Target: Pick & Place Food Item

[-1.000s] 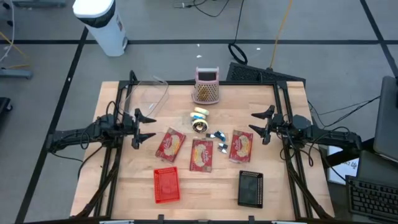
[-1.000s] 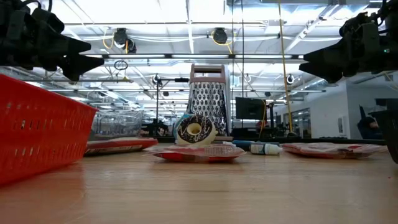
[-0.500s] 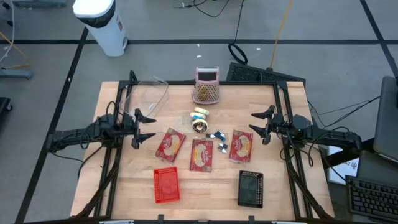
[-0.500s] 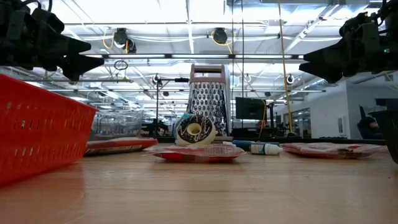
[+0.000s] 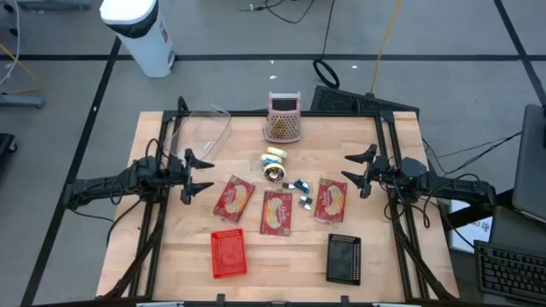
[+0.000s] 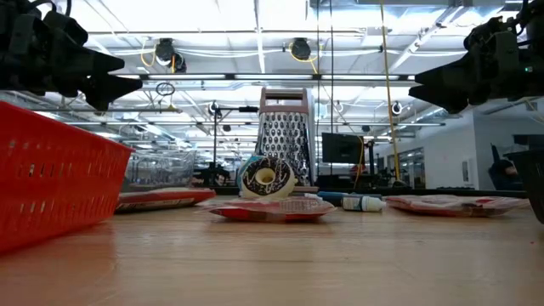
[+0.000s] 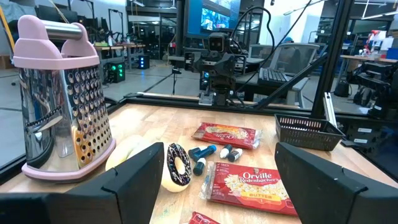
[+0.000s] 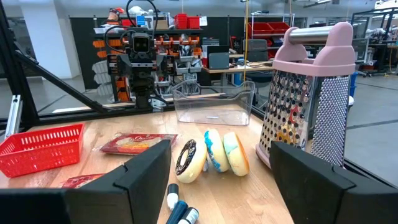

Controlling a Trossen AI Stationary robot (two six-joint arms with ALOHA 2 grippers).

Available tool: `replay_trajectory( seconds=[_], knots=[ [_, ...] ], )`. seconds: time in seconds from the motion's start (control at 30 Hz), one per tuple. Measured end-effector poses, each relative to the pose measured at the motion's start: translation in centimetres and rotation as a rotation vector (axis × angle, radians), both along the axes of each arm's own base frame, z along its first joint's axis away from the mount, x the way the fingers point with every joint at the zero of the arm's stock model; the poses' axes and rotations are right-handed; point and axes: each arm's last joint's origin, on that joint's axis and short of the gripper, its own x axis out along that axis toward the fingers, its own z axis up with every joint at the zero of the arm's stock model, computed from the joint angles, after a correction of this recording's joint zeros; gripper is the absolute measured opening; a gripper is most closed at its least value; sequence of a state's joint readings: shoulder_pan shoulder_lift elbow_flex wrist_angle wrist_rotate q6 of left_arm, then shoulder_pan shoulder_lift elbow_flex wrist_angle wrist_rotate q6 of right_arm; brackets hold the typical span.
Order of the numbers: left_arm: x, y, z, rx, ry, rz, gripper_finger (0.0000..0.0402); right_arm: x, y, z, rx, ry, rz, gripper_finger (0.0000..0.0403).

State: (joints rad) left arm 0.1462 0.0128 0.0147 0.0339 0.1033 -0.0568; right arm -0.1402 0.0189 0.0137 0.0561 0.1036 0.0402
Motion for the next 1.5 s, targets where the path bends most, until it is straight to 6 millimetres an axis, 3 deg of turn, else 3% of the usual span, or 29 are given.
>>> replay_trajectory(
  seconds=[1.5],
  knots=[
    [0.00,0.00,0.00,0.000,0.000,0.000,0.0310,-0.01,-0.01,0.24,-0.009,-0.022,-0.003,0.0263]
  ],
)
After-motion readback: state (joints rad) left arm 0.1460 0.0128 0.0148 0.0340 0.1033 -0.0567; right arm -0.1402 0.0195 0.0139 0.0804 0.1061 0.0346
